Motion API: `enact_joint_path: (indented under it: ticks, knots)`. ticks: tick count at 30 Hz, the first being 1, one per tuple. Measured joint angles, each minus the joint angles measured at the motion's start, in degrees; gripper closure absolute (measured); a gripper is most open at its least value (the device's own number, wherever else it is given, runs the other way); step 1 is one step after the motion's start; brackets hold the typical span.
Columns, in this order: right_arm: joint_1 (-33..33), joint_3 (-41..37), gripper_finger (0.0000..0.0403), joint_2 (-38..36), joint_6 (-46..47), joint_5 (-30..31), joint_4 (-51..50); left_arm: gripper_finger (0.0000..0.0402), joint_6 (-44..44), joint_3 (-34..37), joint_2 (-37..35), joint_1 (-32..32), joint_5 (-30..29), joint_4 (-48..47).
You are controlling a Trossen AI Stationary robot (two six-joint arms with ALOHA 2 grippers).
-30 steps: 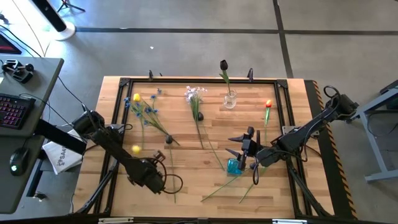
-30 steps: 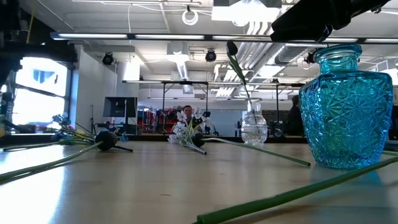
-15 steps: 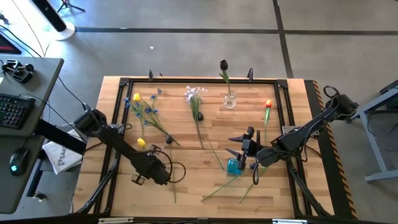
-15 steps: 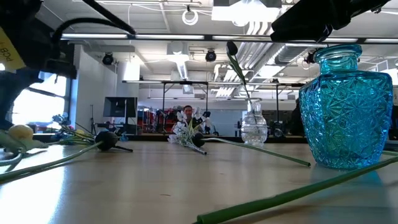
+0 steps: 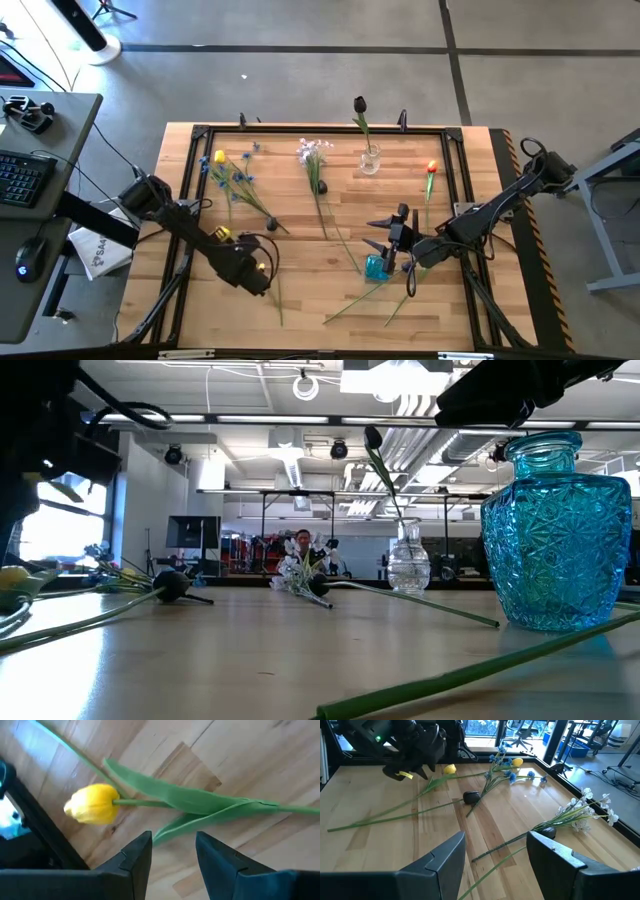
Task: Sort flowers into vase by color
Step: Put the yellow tulip into the blue flower vase
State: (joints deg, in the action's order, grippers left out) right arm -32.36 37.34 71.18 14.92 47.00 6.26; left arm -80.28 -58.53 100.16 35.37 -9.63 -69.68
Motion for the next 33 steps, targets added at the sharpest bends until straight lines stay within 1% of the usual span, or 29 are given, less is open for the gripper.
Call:
enact_joint_path:
  ticks: [3,6,8,11,13,16,19,20,22,26,30,33]
  knots:
    - [0.0,0.0,0.0195,0.0,0.0,0.0,0.0,0.0250,-5.0,1.1,-0.8,0.9,-1.3,1.1]
    - [0.0,0.0,0.0195,0.0,0.0,0.0,0.0,0.0239,-8.6,3.1,-3.7,1.7,-2.9,3.7]
    - [0.0,0.0,0.0195,0.0,0.0,0.0,-0.1,0.0230,-10.6,4.7,-7.0,2.4,-4.9,5.5]
    - [0.0,0.0,0.0195,0.0,0.0,0.0,-0.4,0.0216,-13.8,7.7,-13.9,3.7,-10.2,9.7]
    - [0.0,0.0,0.0195,0.0,0.0,0.0,-0.4,0.0207,-16.4,10.0,-18.8,4.4,-12.1,10.3]
    - [0.0,0.0,0.0195,0.0,0.0,0.0,-0.4,0.0196,-21.2,14.4,-24.9,5.1,-11.6,9.7]
    - [0.0,0.0,0.0195,0.0,0.0,0.0,-0.5,0.0187,-25.8,19.3,-28.9,5.6,-8.3,10.2]
    - [0.0,0.0,0.0195,0.0,0.0,0.0,-0.5,0.0185,-26.4,20.9,-29.6,5.6,-7.2,11.0]
    - [0.0,0.0,0.0195,0.0,0.0,0.0,-0.5,0.0180,-26.6,24.0,-30.9,5.6,-6.8,15.5]
    - [0.1,0.0,0.0195,0.0,-0.4,0.0,-0.5,0.0176,-26.7,28.5,-31.9,4.4,-9.3,23.8]
    - [0.1,0.0,0.0195,0.0,-0.4,0.0,-0.5,0.0176,-28.1,30.4,-31.9,2.6,-11.0,25.1]
    - [0.1,0.0,0.0195,0.0,-0.4,0.0,-0.4,0.0176,-28.3,31.1,-31.9,1.3,-10.9,24.8]
